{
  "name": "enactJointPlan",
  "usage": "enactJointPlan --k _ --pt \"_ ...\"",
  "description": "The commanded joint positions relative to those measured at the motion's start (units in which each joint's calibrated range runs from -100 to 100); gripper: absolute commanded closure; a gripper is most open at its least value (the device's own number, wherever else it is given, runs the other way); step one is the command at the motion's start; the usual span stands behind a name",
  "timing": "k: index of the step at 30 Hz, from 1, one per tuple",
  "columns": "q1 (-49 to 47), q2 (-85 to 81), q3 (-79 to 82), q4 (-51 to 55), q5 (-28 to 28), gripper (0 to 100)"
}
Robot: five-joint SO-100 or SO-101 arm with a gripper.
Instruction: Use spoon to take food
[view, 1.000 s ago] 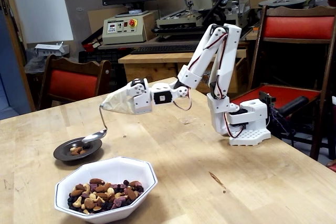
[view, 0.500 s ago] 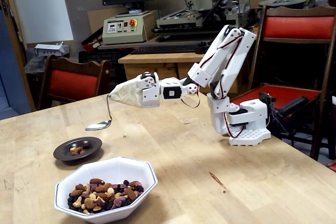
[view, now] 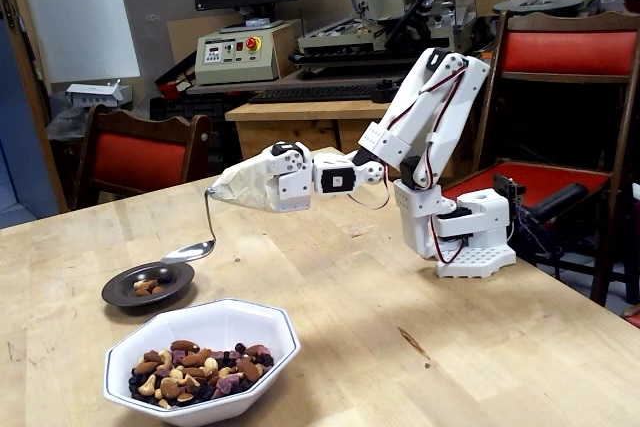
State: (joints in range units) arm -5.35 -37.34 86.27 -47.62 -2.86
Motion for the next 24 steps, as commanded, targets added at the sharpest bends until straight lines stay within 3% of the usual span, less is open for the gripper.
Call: enactJointPlan --k 1,15,24 --pt "-0.58 -2.24 -0.52 -0.76 0.2 96" --pt "-0.43 -1.47 -0.52 -0.44 0.2 96" --pt "-0.43 -2.33 -1.32 13.31 0.2 96"
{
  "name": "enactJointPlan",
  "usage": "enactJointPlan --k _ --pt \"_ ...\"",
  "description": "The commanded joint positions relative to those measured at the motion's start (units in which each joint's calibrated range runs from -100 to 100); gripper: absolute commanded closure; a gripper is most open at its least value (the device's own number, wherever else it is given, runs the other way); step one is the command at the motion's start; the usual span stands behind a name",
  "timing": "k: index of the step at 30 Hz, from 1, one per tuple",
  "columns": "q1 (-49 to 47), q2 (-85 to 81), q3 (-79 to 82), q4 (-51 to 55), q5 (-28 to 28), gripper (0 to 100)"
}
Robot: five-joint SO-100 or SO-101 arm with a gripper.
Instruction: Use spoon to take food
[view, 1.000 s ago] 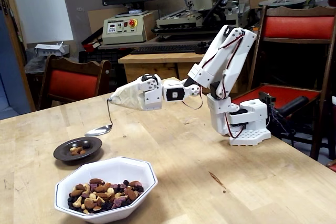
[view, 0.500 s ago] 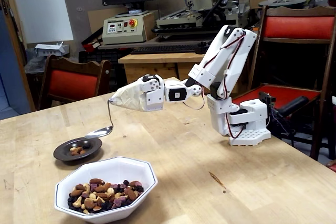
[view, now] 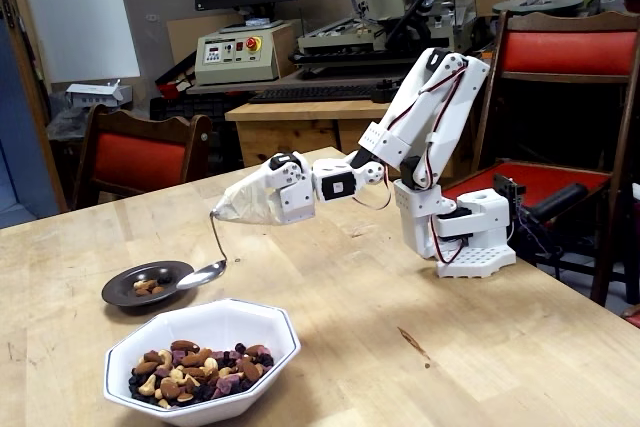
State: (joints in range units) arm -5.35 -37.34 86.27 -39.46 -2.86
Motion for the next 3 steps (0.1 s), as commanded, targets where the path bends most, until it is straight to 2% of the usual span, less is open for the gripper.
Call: enactJointPlan --k 1,3 --pt "-0.43 -2.33 -1.4 6.34 0.2 96" --pt "-0.43 -2.33 -1.4 8.0 0.2 96"
